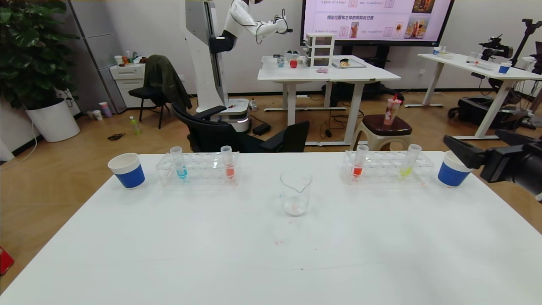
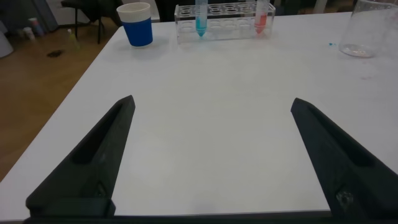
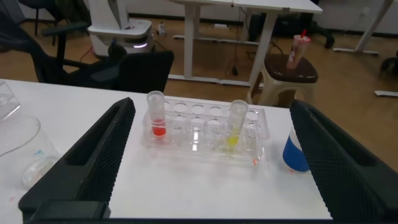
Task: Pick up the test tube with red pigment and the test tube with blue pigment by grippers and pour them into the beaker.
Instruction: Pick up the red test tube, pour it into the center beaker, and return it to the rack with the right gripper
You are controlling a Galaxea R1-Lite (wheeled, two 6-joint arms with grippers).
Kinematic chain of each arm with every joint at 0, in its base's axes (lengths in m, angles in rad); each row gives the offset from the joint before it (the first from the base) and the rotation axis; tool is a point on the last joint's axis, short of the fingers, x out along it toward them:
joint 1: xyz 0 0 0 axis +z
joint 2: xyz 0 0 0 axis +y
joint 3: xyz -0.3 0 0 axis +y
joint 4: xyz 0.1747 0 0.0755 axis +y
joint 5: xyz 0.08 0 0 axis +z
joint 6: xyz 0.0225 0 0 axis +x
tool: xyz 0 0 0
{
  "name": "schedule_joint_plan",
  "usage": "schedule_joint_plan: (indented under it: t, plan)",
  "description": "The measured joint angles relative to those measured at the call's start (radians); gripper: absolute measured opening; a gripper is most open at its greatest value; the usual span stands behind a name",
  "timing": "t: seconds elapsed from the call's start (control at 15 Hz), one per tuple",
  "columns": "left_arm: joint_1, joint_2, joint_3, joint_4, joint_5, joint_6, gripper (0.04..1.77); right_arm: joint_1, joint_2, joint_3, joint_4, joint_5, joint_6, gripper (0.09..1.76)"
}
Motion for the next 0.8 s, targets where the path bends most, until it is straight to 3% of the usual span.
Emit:
schedule_joint_plan:
  t: [0.53, 0.8]
  plan:
    - [0.0, 0.0, 0.0, 0.0, 0.0, 0.0, 1.75, 0.05, 0.504, -0.085, -0.439, -0.003, 0.023, 1.74]
    - [0.0, 0.0, 0.0, 0.0, 0.0, 0.0, 1.75, 0.116, 0.647, -0.167, -0.464, -0.067, 0.043, 1.74]
